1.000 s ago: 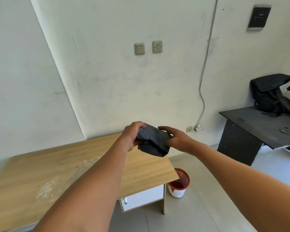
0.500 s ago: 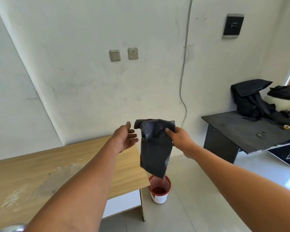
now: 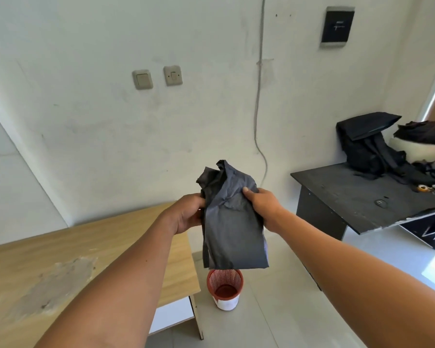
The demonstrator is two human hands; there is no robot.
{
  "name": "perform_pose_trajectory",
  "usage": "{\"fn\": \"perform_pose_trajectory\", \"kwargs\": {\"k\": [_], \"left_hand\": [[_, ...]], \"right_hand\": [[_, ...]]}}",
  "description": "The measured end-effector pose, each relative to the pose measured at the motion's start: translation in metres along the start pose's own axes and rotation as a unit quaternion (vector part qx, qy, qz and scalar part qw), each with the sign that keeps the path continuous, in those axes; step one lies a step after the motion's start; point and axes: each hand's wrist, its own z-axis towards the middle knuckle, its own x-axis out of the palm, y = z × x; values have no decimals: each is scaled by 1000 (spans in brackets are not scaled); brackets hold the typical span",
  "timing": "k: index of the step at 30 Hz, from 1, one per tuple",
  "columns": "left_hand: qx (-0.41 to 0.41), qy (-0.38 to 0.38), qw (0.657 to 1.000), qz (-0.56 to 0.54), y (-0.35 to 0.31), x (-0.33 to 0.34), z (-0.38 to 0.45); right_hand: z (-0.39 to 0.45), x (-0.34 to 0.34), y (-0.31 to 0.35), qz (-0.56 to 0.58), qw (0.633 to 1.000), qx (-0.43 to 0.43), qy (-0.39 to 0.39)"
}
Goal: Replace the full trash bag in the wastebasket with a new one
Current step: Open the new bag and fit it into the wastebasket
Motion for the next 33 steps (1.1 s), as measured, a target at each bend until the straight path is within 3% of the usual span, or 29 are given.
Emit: {"fn": "perform_pose_trajectory", "kwargs": {"k": [5, 7, 10, 12, 16, 23, 33], "left_hand": [[25, -101, 994, 24, -11, 8, 51], [38, -106, 993, 21, -18, 10, 67], [52, -88, 995, -2, -31, 10, 89], [58, -74, 996, -3, -37, 11, 103], [54, -78, 995, -23, -39, 6, 127], [43, -173, 983, -34, -43, -39, 159], [3, -330, 931, 153, -29, -62, 178]], "right_hand": [[39, 4, 1, -115, 989, 9, -87], [53, 5, 10, -85, 996, 29, -28], [69, 14, 25, -43, 990, 52, 124], [82, 21, 29, -53, 986, 21, 156], [116, 29, 26, 28, 995, -7, 97], [172, -1, 35, -3, 999, 8, -33], [215, -38, 62, -36, 999, 0, -26]]}}
